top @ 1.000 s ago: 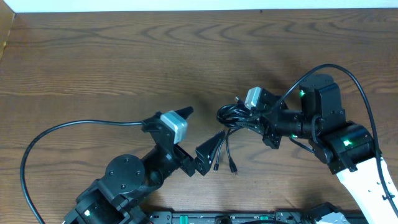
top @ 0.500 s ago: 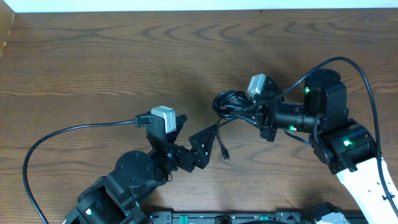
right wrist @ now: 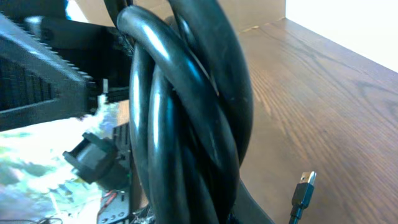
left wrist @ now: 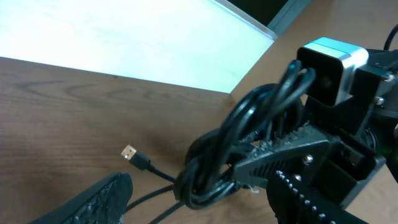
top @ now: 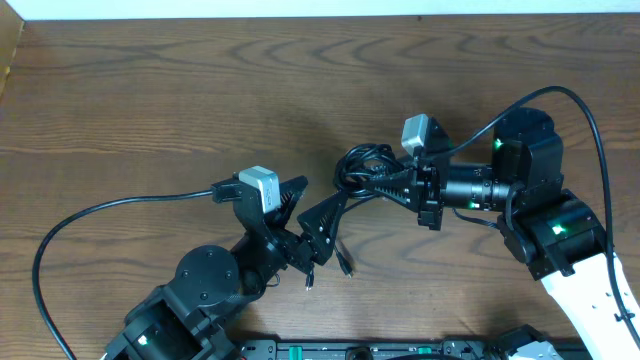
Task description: Untangle cables
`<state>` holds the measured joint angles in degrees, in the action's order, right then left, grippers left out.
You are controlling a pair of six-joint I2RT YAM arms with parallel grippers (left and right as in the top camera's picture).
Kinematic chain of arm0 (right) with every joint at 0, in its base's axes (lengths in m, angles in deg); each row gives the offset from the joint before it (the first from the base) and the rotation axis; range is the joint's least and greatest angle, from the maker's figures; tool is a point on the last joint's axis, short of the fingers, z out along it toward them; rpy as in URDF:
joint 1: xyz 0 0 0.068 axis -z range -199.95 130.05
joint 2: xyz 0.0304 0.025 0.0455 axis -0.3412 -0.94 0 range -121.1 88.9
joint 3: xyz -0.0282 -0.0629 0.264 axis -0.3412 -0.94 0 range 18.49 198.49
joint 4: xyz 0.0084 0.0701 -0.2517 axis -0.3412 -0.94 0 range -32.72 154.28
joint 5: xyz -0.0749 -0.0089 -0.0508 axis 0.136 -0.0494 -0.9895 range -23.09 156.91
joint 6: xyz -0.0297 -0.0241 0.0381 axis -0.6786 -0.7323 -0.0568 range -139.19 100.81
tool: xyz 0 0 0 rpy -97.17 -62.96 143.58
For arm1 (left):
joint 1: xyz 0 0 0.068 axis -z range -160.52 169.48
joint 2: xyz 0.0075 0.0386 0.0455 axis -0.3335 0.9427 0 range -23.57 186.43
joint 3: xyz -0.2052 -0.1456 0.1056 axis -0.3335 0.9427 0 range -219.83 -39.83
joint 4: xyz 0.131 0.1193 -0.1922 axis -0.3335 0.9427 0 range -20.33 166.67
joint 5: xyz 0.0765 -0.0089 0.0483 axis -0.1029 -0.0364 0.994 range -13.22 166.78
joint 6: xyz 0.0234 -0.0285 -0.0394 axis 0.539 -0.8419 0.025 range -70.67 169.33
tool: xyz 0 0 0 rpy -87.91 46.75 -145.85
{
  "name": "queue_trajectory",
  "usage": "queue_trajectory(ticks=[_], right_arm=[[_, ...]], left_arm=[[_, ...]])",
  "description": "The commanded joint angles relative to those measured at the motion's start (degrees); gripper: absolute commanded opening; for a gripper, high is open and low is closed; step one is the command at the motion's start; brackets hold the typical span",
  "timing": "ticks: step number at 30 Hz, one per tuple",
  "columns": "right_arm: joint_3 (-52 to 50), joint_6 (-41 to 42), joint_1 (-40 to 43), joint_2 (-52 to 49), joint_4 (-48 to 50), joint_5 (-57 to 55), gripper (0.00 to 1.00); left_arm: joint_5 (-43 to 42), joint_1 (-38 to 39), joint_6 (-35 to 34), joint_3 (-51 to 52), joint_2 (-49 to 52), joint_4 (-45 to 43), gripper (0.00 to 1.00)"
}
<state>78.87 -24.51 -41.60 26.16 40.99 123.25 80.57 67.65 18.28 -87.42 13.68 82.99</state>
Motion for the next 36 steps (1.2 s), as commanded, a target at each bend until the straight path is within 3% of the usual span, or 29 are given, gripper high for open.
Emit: queue_trajectory(ticks=[1,7,8,10,13,23,26,32,36], right_arm=[[1.0,1.0,0.2,0.3,0.4,5.4,0.01],[1.0,1.0,0.2,0.3,0.3,5.4,0.01],[1.0,1.0,0.2,0.3,0.3,5.4,0.01],[1.0,1.0,0.2,0.3,0.2,5.4,0.01],[1.0,1.0,0.2,0.3,0.2,5.3,0.01],[1.0,1.0,0.2,0.3,0.2,5.4,0.02],[1.0,1.0,0.2,0.3,0.2,5.4,0.19],[1.0,1.0,0.2,0.3,0.2,5.3,0.23],[1.0,1.0,0.2,0.3,0.2,5.3,0.17]], left_arm=[[0.3,0.0,1.0,-1.0,0.9,-0.9,0.7],[-2.9,0.0,1.0,-1.0,3.7,-4.9,0.63],[-3.1,0.0,1.0,-1.0,4.2,-5.3,0.54],[-3.0,0.0,1.0,-1.0,4.8,-5.4,0.26],[-2.9,0.0,1.0,-1.0,5.0,-5.4,0.09],[-2.9,0.0,1.0,-1.0,4.9,-6.2,0.07],[-2.7,0.0,1.0,-1.0,4.9,-6.2,0.07],[-2.7,0.0,3.2,-1.0,4.9,-6.2,0.07],[-2.7,0.0,3.1,-1.0,4.9,-6.6,0.07]])
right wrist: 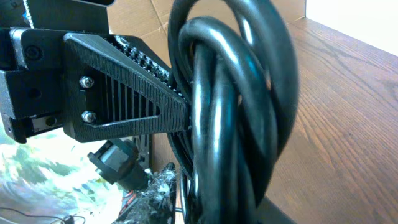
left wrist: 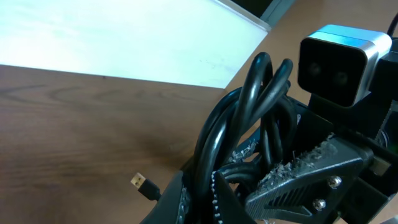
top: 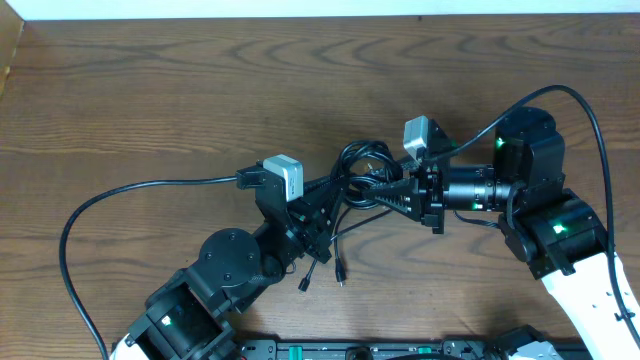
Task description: Untangle cables
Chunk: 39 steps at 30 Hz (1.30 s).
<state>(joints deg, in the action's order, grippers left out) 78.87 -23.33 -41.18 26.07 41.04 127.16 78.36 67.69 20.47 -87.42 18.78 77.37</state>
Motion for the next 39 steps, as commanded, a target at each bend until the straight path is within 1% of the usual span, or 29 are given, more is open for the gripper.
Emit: queue_trajectory(ticks=[1,4,8,13,17,20,24,29,32,39], right_arm=[[1.0,-0.2,-0.2,0.4,0.1,1.4,0.15],[1.0,-0.2,-0.2,0.3,0.1,1.0,0.01],[1.0,-0.3,-0.2,0.3,-0.8,-2.3,0.01],[1.0,-4.3,-0.2,0.3,-3.8,-3.5,0.01],[1.0,-5.0,-0.2,0.3,-6.3,-9.0,0.01],[1.0,-6.6,-0.2,0.3,-7.8,-10.7,0.01],[1.0,-6.7,-0.2,0.3,-8.3,-11.2,0.01],[1.0,-6.7,-0.2,0.3,-10.1,-16.0,0.01],[1.0,-7.3,-0.2,0.3,-10.8,-16.3,0.01],[1.0,-7.8,-0.2,0.3,-11.0,-16.4,0.01]], left_arm=[[-0.5,0.0,0.9,-1.0,-0.2,-1.4,0.08],[-0.5,0.0,-2.0,-1.0,-0.2,-3.9,0.08],[-1.2,0.0,-6.5,-1.0,-0.2,-7.8,0.08],[-1.1,0.0,-13.7,-1.0,-0.2,-10.3,0.07],[-1.1,0.0,-20.2,-1.0,-0.2,-12.2,0.07],[-1.1,0.0,-24.6,-1.0,-0.2,-14.1,0.08],[-1.1,0.0,-29.0,-1.0,-0.2,-16.0,0.08],[-1.2,0.0,-34.5,-1.0,-0.3,-20.2,0.07],[-1.1,0.0,-36.6,-1.0,-0.3,-22.7,0.07],[-0.7,0.0,-36.7,-1.0,-0.3,-26.3,0.08]])
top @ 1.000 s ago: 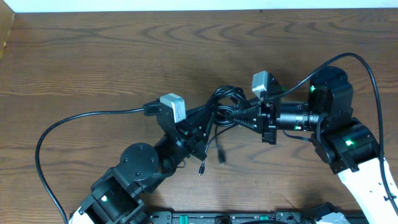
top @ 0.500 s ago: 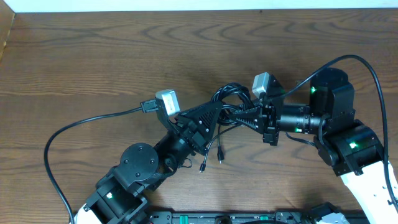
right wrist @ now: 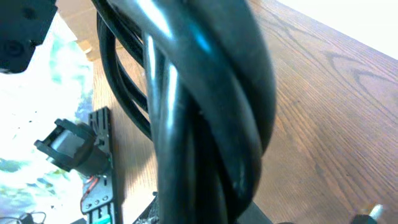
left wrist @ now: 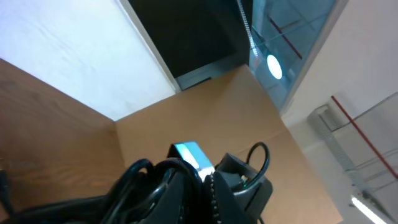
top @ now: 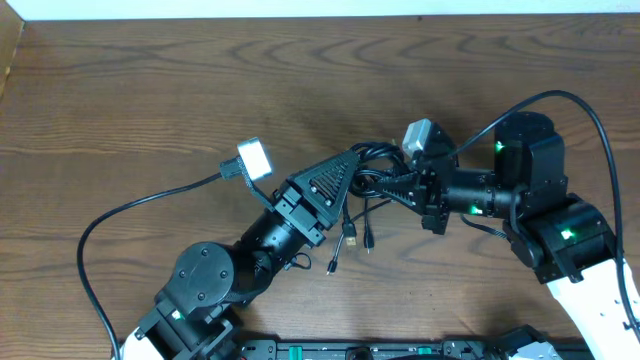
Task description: Untangle cables
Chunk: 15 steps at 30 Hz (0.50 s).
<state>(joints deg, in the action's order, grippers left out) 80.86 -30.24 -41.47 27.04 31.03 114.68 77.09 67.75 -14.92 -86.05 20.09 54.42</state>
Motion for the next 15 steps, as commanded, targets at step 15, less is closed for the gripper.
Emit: queue_trajectory(ticks=[15], right_arm=[[-1.0,2.5,2.2,-0.6,-0.2,-3.9,0.01]], left_arm=[[2.9,-0.1,22.1,-2.4,-1.9,2.2,0.44]])
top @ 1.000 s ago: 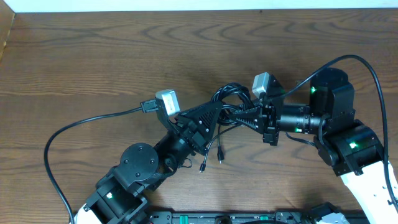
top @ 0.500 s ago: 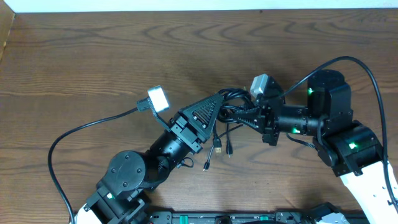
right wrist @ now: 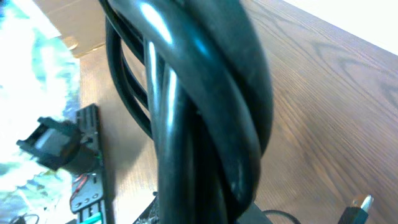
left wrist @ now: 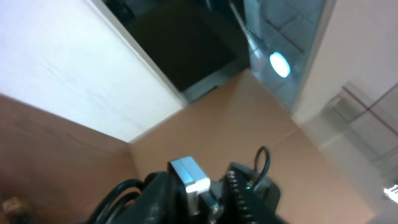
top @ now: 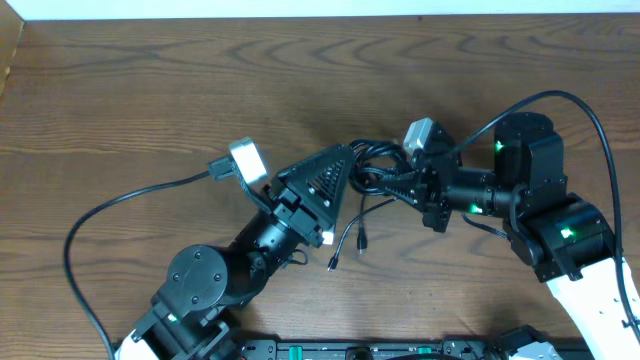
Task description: Untangle cables
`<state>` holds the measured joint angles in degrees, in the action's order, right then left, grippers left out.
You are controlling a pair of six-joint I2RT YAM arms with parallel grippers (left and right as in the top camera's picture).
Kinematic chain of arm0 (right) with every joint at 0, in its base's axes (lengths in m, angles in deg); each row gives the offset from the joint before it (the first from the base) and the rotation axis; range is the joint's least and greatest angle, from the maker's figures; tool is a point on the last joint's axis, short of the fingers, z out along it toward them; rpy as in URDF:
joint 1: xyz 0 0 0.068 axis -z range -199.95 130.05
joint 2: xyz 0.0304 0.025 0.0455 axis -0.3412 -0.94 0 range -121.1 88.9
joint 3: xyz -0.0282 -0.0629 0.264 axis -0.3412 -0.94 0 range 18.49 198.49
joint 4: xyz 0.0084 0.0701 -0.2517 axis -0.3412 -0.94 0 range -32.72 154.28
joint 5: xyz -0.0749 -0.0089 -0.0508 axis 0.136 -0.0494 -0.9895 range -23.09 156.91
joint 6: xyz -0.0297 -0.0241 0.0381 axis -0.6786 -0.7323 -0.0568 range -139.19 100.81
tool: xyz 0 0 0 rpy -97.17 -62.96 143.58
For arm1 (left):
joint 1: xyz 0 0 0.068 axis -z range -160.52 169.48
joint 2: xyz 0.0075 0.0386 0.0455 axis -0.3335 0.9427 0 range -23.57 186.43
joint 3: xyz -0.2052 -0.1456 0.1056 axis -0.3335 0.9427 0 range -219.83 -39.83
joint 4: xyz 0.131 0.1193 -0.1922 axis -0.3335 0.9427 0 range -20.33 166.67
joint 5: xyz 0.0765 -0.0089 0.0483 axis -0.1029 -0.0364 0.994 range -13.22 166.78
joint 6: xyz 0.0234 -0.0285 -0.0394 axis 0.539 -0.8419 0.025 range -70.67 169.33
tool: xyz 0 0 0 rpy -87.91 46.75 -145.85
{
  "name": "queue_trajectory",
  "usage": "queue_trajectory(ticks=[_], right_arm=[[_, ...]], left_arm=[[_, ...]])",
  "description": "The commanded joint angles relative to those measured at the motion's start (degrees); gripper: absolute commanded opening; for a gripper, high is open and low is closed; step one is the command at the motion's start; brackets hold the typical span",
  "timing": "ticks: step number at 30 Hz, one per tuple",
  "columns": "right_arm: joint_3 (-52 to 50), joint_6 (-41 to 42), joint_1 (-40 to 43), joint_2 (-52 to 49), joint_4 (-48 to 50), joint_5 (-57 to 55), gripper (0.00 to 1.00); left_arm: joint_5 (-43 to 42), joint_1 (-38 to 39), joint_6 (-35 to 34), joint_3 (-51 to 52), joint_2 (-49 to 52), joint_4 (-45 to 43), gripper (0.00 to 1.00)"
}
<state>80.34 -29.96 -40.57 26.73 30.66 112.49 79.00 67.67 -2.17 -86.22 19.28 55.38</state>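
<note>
A knot of black cables (top: 367,162) hangs above the middle of the table, and it fills the right wrist view (right wrist: 199,112). My right gripper (top: 388,184) is shut on this bundle from the right. My left gripper (top: 338,168) reaches the bundle's left side, tilted upward. In the left wrist view its fingers (left wrist: 160,196) stand apart, and between them shows only the right arm's white camera (left wrist: 188,174). Cable loops (left wrist: 117,194) lie left of those fingers. Loose ends with plugs (top: 360,240) dangle below the knot, and one USB plug (right wrist: 362,203) lies near the wood.
The brown wooden table (top: 150,90) runs under both arms. The left arm's own black lead (top: 110,210) curves across the left side. A black rail (top: 380,350) lines the front edge. The right arm's base (top: 560,235) stands at the right.
The left gripper's fingers, together beside the bundle before, now show a gap. Its wrist has tipped a little further up and left. The dangling ends have shifted slightly left. The right gripper holds as before.
First the left gripper stood open low and left of the bundle held by the right gripper. Then it was in among the cables. Later it was raised and tilted up with the ends hanging beneath, and now its fingers are apart.
</note>
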Motion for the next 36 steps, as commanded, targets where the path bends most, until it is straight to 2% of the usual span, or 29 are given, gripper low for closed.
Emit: queue_trajectory(ticks=[1,5,11,14,22,36], right_arm=[[-0.5,2.8,2.1,-0.3,0.2,-1.7,0.01],[-0.5,3.7,4.2,-0.3,0.2,0.5,0.01],[-0.5,3.7,4.8,-0.3,0.7,3.0,0.01],[-0.5,6.4,4.8,-0.3,1.8,4.3,0.01],[-0.5,11.0,4.8,-0.3,4.0,6.6,0.01],[-0.5,10.9,4.8,-0.3,4.1,12.2,0.01]], left_arm=[[1.0,0.0,11.4,-2.2,-1.1,2.6,0.51],[1.0,0.0,18.1,-2.2,-1.0,8.2,0.64],[-0.7,0.0,20.3,-2.2,-1.0,13.2,0.73],[-3.0,0.0,21.7,-2.2,-0.5,14.1,0.77],[-5.3,0.0,16.7,-2.2,2.3,14.1,0.78],[-4.0,0.0,17.0,-2.2,5.4,11.4,0.77]])
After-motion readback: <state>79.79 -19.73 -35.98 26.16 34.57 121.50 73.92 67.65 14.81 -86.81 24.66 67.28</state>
